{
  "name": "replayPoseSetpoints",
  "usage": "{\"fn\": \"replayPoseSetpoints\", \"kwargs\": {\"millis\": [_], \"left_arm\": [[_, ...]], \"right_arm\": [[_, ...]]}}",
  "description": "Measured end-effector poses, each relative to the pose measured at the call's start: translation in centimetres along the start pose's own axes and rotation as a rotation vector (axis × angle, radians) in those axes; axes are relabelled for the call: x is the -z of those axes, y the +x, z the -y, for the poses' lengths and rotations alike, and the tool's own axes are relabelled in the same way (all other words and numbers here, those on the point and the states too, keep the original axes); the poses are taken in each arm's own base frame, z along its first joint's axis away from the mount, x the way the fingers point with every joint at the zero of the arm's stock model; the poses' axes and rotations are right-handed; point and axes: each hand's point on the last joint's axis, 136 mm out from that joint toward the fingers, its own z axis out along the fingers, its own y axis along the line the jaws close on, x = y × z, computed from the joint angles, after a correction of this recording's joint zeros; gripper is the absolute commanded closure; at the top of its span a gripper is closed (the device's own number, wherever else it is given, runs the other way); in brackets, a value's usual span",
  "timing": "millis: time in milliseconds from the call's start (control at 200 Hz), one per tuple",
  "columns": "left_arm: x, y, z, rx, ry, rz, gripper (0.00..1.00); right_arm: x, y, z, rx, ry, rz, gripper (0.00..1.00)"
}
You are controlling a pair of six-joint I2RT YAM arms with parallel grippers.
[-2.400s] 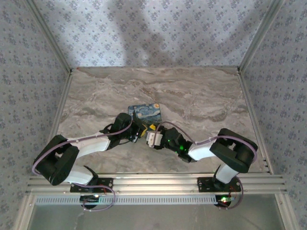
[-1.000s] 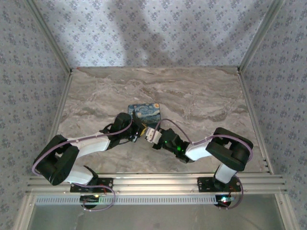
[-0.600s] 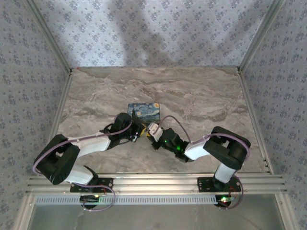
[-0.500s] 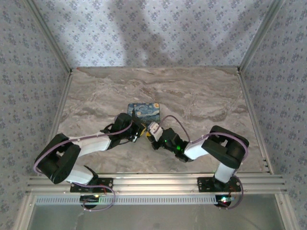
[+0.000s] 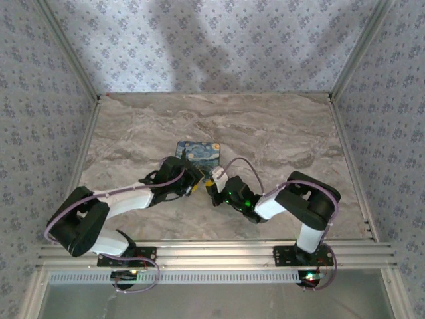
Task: Unlock the padlock with the key
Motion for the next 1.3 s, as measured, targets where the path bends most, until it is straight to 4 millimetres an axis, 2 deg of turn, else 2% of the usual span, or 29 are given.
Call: {"fn": "replayPoseSetpoints", "kwargs": {"millis": [260, 430, 665, 814, 1054, 1169, 1299], "left_arm": [[2.9, -1.7, 0.6, -0.074, 0.011, 0.068, 0.31], [5.1, -4.6, 0.8, -0.094, 0.023, 0.143, 0.26], [7.7, -8.9, -0.5, -0.083, 0.019, 0.217, 0.22], [7.9, -9.4, -1.5, -0.103, -0.007, 0.19, 0.2], [7.0, -10.1, -1.7, -0.145, -0.04, 0.144, 0.19], [6.2, -10.2, -1.4, -0.177, -0.045, 0.112, 0.19], [5.3, -10.7, -0.6, -0.219, -0.047, 0.086, 0.2]], "right_arm": [[0.1, 0.8, 0.3, -0.164, -0.028, -0.016, 0.98], [-0.2, 1.3, 0.1, -0.295, -0.07, -0.03, 0.94], [-0.5, 2.0, 0.5, -0.443, -0.094, -0.057, 0.8], [-0.4, 2.1, 1.6, -0.51, -0.077, -0.058, 0.72], [0.0, 1.6, 2.2, -0.531, -0.078, -0.051, 0.59], [0.4, 0.9, 2.5, -0.527, -0.077, -0.045, 0.51], [0.7, 0.2, 2.5, -0.51, -0.103, -0.035, 0.46]]}}
